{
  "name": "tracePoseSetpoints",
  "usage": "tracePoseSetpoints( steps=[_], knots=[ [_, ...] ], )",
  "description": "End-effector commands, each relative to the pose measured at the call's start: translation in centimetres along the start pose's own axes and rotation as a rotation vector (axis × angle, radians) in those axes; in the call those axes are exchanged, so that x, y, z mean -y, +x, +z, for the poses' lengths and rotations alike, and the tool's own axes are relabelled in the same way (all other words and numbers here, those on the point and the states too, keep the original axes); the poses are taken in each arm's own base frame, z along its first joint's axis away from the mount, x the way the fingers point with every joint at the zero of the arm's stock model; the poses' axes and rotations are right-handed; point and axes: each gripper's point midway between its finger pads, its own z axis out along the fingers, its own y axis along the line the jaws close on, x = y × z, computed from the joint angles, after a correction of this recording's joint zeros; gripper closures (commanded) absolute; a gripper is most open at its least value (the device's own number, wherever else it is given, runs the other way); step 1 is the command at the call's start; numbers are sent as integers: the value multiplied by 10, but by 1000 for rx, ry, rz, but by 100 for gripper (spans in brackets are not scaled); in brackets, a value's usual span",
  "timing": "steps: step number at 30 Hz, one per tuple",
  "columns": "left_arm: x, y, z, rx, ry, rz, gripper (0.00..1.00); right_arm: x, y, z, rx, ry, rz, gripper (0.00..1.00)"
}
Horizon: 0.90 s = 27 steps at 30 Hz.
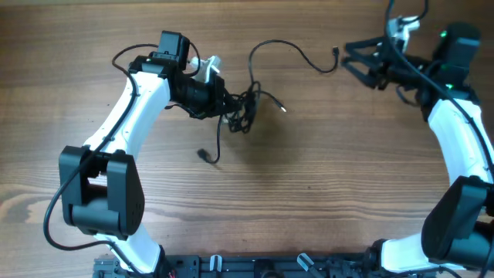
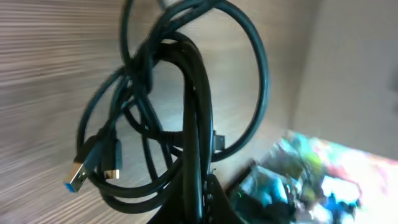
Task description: Untangle cables
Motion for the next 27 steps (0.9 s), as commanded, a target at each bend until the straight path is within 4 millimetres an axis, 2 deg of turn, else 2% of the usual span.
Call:
tracePoseSetpoints(
  steps=[1, 3, 6, 8, 13, 16, 20, 24, 27],
  knots=[
    [58, 13, -11, -41, 361, 258, 96, 42, 0, 14, 53, 204, -141, 44],
    [85, 15, -25, -29, 541, 357, 96, 41, 13, 26, 1, 205, -186, 44],
    [104, 15, -37, -18, 670, 423, 96, 25, 32, 42, -71, 153, -296, 45],
    [109, 17, -42, -27, 710, 419, 96, 21, 40, 48, -98, 146, -361, 45],
    [111, 18, -43, -64, 714, 325, 96, 28, 46, 48, -116, 175, -369, 51],
    [110, 18, -43, -64, 714, 325, 96, 28, 49, 48, -132, 165, -407, 56],
    [111, 16, -43, -58, 713, 338, 96, 28, 58, 53, -166, 154, -477, 56],
    [112, 14, -43, -70, 711, 304, 96, 30, 80, 62, -243, 141, -535, 56],
    [113, 11, -44, -100, 707, 222, 96, 44, 90, 73, -276, 230, -541, 56]
  ],
)
